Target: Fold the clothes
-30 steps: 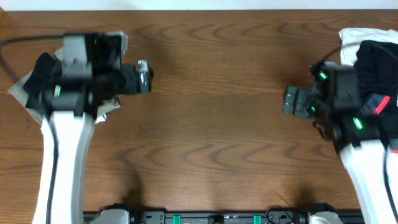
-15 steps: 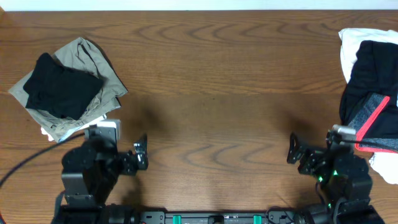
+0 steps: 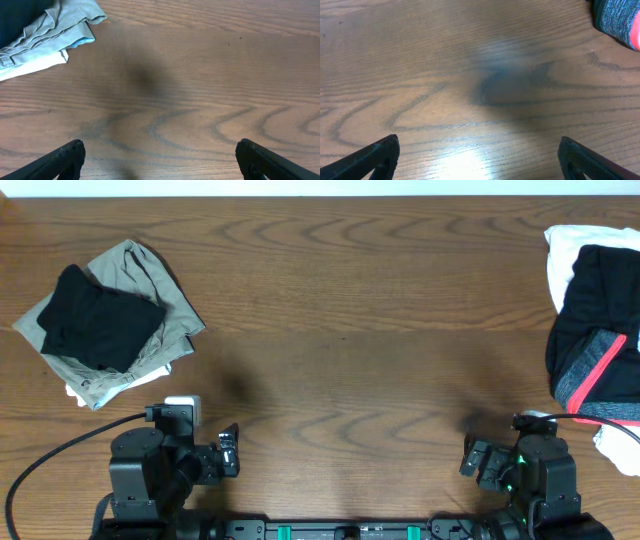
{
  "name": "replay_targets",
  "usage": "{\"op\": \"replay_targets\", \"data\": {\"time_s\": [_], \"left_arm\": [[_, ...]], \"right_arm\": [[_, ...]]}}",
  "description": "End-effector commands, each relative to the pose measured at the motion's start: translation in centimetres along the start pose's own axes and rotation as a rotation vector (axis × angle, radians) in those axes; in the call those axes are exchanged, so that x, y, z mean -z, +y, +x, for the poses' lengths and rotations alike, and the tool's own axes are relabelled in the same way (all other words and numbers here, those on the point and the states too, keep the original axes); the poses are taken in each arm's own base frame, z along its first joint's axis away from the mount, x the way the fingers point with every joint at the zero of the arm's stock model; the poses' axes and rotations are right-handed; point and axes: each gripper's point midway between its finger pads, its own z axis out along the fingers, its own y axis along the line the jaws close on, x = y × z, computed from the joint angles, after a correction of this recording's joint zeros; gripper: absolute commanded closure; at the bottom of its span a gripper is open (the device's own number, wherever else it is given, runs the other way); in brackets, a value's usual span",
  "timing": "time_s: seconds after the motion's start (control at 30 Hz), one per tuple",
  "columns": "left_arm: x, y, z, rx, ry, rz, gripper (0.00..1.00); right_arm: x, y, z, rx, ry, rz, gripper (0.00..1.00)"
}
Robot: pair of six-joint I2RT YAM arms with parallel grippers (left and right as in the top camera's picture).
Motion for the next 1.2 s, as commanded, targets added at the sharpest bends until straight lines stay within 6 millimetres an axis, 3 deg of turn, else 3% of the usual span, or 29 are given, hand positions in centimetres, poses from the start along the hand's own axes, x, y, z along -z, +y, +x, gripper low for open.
{"op": "replay_targets", "data": {"time_s": [0.0,0.3,0.57,0.87,1.0,1.17], "left_arm": [[0.0,0.2,0.2,-0.017,0.001,-0.013,0.02],[0.0,0.2,0.2,-0.017,0.001,-0.013,0.02],[0.0,0.2,0.2,-0.017,0.001,-0.013,0.02],[0.0,0.2,0.2,-0.017,0.001,-0.013,0.02],[0.0,0.2,0.2,-0.017,0.001,-0.013,0.02],[0.0,0.2,0.2,-0.017,0.001,-0.013,0.02]], "right_arm": [[0.0,-0.1,0.0,-0.008,-0.005,0.006,0.01],[0.8,-0.1,-0.5,-0.024,-0.077,-0.021,0.01],[3.4,-0.1,-2.1,-0.025,-0.317,-0.103,0.01],[0.9,2.3,-6.2,0.263,-0.534,-0.126,0.01],[-1.1,3.0,-7.8,0.257,-0.65,-0.142,0.01],[-2.0,3.8,-9.5,0.253,-0.834,-0.17,0.01]]}}
